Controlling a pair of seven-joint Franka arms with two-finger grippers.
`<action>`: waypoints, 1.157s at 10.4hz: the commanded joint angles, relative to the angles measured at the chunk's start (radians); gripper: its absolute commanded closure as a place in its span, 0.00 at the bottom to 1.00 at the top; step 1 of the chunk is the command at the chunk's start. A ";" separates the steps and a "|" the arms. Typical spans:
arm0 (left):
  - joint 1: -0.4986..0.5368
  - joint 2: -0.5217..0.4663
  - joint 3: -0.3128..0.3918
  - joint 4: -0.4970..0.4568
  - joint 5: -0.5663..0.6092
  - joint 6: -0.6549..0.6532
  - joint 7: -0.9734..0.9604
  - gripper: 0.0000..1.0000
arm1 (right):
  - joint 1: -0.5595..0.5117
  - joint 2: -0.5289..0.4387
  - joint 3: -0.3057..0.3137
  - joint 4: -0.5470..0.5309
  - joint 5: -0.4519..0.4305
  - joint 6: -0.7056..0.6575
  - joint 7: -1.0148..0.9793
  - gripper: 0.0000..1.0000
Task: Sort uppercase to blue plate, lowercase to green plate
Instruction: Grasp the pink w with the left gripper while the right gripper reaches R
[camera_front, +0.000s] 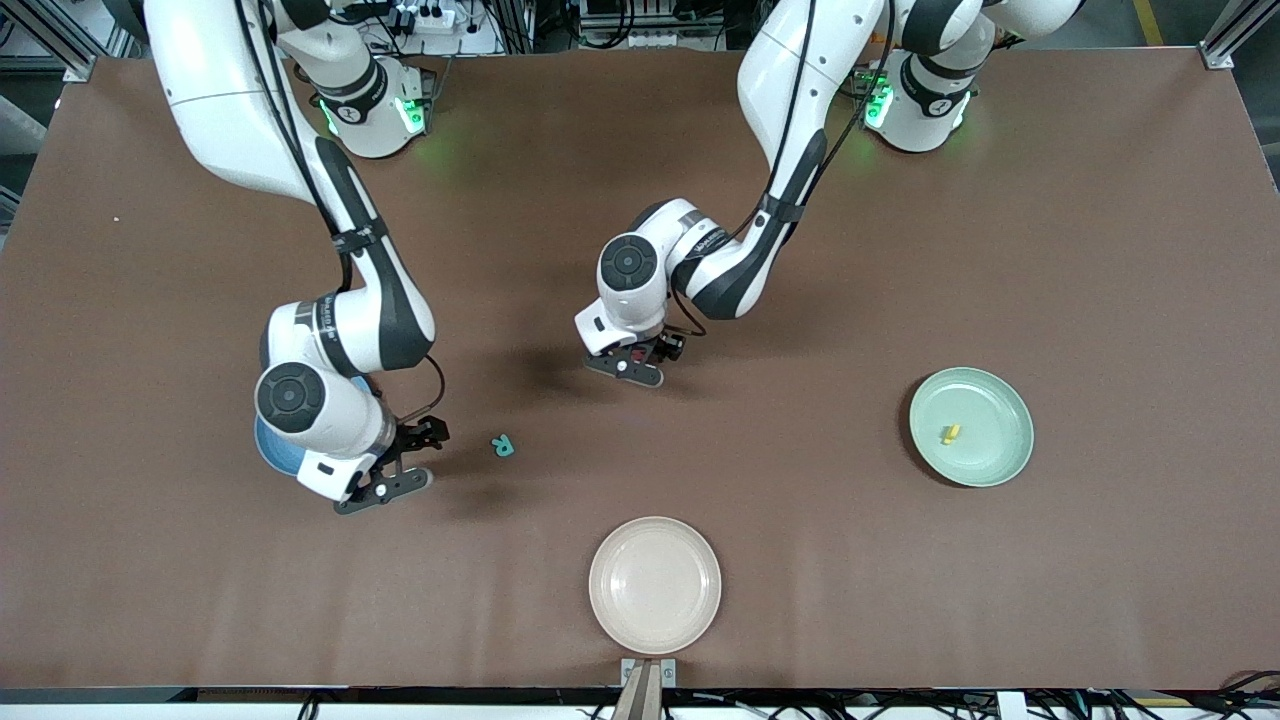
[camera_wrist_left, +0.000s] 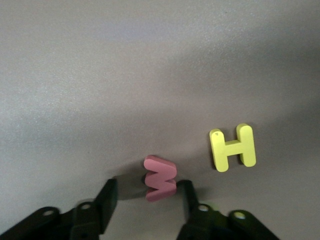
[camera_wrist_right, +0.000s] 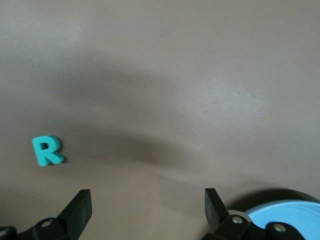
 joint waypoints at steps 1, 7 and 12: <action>-0.012 0.002 0.013 0.000 -0.021 -0.005 -0.005 0.69 | 0.008 0.020 -0.003 0.026 0.022 0.005 -0.002 0.00; -0.021 -0.078 0.106 0.009 0.007 -0.066 -0.056 1.00 | 0.020 0.049 0.037 0.031 0.022 0.053 0.002 0.00; 0.210 -0.283 0.162 0.008 -0.013 -0.258 0.152 1.00 | 0.097 0.118 0.046 0.084 0.024 0.113 0.004 0.00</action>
